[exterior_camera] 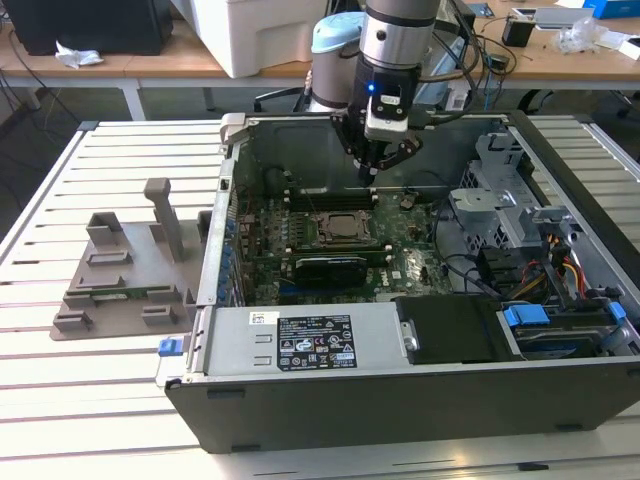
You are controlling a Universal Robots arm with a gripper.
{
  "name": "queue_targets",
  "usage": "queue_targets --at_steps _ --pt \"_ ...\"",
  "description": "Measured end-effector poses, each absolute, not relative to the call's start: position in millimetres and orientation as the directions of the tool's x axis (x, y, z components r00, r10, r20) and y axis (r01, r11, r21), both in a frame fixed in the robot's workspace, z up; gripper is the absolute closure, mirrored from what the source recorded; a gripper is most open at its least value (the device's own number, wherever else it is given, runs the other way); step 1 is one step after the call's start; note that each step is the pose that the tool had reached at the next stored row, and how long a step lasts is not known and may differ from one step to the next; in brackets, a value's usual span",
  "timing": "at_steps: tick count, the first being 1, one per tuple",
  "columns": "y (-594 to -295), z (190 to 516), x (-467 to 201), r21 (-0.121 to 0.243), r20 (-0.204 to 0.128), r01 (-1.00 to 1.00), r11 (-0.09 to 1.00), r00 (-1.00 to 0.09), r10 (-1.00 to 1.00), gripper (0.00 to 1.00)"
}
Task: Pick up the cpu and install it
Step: 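Install the first cpu locking lever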
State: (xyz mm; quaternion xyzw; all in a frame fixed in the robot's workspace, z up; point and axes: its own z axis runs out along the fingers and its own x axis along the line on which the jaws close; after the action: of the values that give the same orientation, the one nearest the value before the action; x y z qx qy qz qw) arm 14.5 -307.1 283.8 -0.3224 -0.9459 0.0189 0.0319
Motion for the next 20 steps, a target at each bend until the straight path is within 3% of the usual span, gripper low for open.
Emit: queue_targets --at_steps 5,20 --pt "-307.1 283.7 14.5 -0.056 0.048 0.489 0.87 -0.869 0.492 0.89" --pt "-307.0 283.7 14.5 -0.056 0.048 0.226 0.972 -0.972 0.229 0.89"
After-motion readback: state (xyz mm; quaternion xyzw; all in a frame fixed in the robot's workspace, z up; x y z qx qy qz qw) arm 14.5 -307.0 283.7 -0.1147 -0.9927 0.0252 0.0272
